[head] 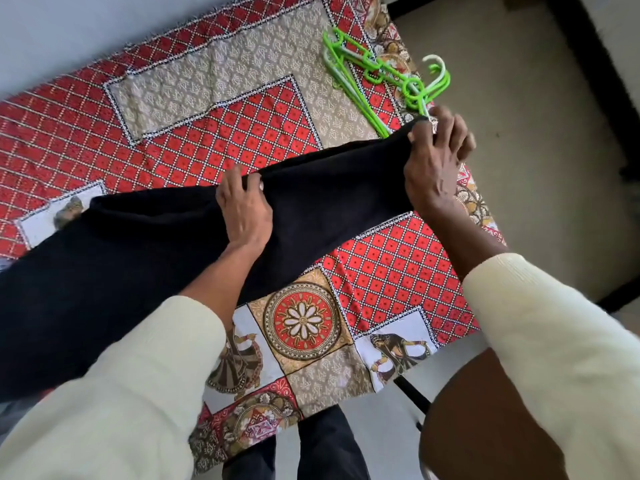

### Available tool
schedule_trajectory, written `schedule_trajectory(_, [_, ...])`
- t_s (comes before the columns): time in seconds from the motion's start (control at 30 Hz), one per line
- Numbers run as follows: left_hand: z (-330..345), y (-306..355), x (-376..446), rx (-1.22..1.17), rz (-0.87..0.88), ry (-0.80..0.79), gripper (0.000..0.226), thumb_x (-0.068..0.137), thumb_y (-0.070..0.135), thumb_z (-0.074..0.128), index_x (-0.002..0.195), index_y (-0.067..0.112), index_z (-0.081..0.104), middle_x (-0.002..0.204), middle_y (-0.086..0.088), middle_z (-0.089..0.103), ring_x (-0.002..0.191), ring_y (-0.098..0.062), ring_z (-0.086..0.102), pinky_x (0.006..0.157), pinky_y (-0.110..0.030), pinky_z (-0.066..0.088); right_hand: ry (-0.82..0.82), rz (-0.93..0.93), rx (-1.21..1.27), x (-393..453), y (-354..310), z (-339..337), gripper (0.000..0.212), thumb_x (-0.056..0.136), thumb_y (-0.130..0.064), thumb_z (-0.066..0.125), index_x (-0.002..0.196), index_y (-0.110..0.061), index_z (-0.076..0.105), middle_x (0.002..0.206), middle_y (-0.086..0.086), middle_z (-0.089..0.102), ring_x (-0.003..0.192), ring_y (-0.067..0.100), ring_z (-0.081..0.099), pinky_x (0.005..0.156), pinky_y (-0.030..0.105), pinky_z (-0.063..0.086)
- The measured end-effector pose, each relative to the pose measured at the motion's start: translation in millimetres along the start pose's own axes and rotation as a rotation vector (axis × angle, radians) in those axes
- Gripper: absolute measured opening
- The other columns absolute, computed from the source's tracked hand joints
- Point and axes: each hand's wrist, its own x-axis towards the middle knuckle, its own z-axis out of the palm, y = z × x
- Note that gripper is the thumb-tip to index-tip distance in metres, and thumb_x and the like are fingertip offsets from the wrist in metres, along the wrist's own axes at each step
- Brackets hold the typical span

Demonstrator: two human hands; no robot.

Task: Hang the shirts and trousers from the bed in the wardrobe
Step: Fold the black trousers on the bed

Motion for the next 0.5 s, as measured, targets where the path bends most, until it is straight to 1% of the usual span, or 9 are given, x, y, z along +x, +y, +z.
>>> schedule_trajectory(0.07, [-2.7,4.7,14.3,0.039,-0.11,-0.011,0.024,0.1,0.022,0.049,0.111,0.012,0.068,0.124,-0.016,0.054,0.117,-0.034,0.048,0.099,-0.047,0.037,0.003,0.102,0.071,31.4,-12.5,0.8,0.04,0.088,-0.002,0.042,0.124,-0.015,0.051,0.152,0.009,0.032,0.139,0.029,0.022,0.114,0.039,0.018])
schedule_trajectory(0.13, [-5.7,10.1,25.0,-0.034,-0.236,-0.088,0.026,0.102,0.025,0.047,0.107,0.012,0.068,0.109,-0.015,0.064,0.104,-0.034,0.058,0.089,-0.046,0.044,0.015,0.345,0.199,48.8,-20.5,4.8,0.041,0.092,-0.004,0.042,0.132,-0.013,0.048,0.157,0.009,0.026,0.144,0.029,0.02,0.114,0.035,0.016])
schedule_trajectory(0.17, [-6.4,13.0,27.7,-0.099,-0.302,-0.138,0.026,0.103,0.025,0.044,0.109,0.011,0.066,0.105,-0.016,0.067,0.1,-0.035,0.061,0.085,-0.045,0.047,0.034,0.505,0.298,49.3,-21.9,6.3,0.039,0.097,-0.014,0.043,0.135,-0.012,0.046,0.158,0.009,0.024,0.146,0.028,0.018,0.115,0.035,0.014])
schedule_trajectory(0.2, [-5.4,15.4,30.0,-0.155,-0.355,-0.184,0.027,0.104,0.024,0.043,0.115,0.01,0.063,0.106,-0.017,0.068,0.1,-0.036,0.062,0.084,-0.045,0.048,0.06,0.64,0.389,43.7,-22.4,8.3,0.043,0.099,-0.029,0.044,0.138,-0.011,0.042,0.159,0.01,0.022,0.147,0.027,0.016,0.116,0.037,0.013])
schedule_trajectory(0.27, [-2.6,19.4,31.7,-0.25,-0.402,-0.279,0.035,0.104,0.019,0.043,0.137,0.009,0.048,0.118,-0.019,0.064,0.109,-0.037,0.061,0.088,-0.046,0.049,0.057,0.747,0.499,14.0,-20.3,11.8,0.063,0.096,-0.047,0.045,0.146,-0.01,0.032,0.16,0.011,0.018,0.148,0.025,0.014,0.118,0.04,0.009])
schedule_trajectory(0.33, [2.2,19.4,30.0,-0.346,-0.372,-0.439,0.063,0.1,0.017,0.05,0.155,0.016,0.017,0.142,-0.016,0.051,0.126,-0.035,0.052,0.101,-0.046,0.046,-0.067,0.73,0.548,-22.4,-12.6,22.4,0.078,0.088,-0.043,0.051,0.152,-0.01,0.02,0.16,0.012,0.016,0.148,0.025,0.013,0.119,0.04,0.009])
schedule_trajectory(0.37, [5.2,18.0,28.3,-0.372,-0.34,-0.519,0.077,0.098,0.017,0.054,0.157,0.019,0.004,0.153,-0.013,0.038,0.136,-0.033,0.043,0.109,-0.045,0.041,-0.161,0.723,0.56,-34.4,-6.2,28.8,0.084,0.082,-0.036,0.053,0.153,-0.009,0.017,0.158,0.013,0.021,0.146,0.027,0.018,0.121,0.04,0.013])
schedule_trajectory(0.43, [13.3,12.4,27.0,-0.322,-0.251,-0.591,0.092,0.095,0.018,0.061,0.156,0.022,-0.007,0.163,-0.01,0.014,0.147,-0.029,0.024,0.117,-0.043,0.03,-0.295,0.706,0.591,-35.6,5.8,41.4,0.087,0.07,-0.024,0.055,0.151,-0.012,0.022,0.148,0.013,0.04,0.135,0.029,0.039,0.116,0.046,0.032])
schedule_trajectory(0.5, [20.4,6.9,24.2,-0.221,-0.172,-0.605,0.092,0.095,0.019,0.061,0.156,0.019,-0.008,0.165,-0.01,0.002,0.151,-0.028,0.011,0.12,-0.045,0.025,-0.393,0.729,0.617,-16.6,10.4,44.7,0.088,0.07,-0.014,0.063,0.149,-0.015,0.024,0.135,0.009,0.053,0.121,0.027,0.053,0.102,0.044,0.047])
